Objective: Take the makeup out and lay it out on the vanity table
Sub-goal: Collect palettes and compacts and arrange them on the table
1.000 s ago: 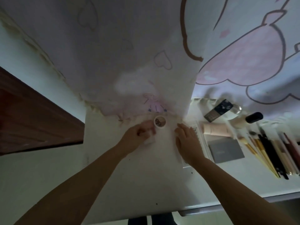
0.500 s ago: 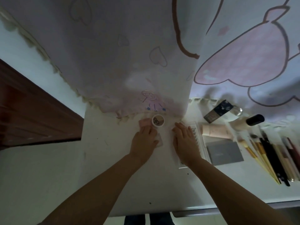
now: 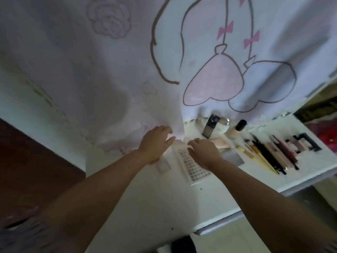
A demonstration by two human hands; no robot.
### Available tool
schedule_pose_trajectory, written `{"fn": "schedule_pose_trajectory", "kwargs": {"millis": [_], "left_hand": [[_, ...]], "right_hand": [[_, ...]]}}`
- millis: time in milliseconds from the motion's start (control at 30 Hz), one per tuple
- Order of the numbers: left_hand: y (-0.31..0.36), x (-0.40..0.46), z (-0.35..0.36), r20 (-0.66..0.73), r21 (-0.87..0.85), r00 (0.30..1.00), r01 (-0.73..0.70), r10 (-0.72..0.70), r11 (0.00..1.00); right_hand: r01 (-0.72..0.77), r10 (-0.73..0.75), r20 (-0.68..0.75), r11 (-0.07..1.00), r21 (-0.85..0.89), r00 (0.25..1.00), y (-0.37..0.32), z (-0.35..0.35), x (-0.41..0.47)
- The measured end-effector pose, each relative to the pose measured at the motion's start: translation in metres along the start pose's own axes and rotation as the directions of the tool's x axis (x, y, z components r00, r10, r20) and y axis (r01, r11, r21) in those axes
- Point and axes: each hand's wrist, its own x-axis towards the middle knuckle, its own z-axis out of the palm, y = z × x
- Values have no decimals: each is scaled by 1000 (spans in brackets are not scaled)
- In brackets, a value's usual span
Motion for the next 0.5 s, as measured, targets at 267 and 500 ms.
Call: {"fn": "schedule_pose_trajectory", "kwargs": {"millis": [267, 500], "left_hand": [[98, -28, 5, 69, 110, 883, -470, 465, 876], [230, -110, 66, 266, 79, 601, -793, 754, 604]], "right_hand": [[-565, 569, -108, 822, 69, 815, 18, -30, -148], [-842, 866, -67, 499, 203, 496, 16, -2, -342]]}}
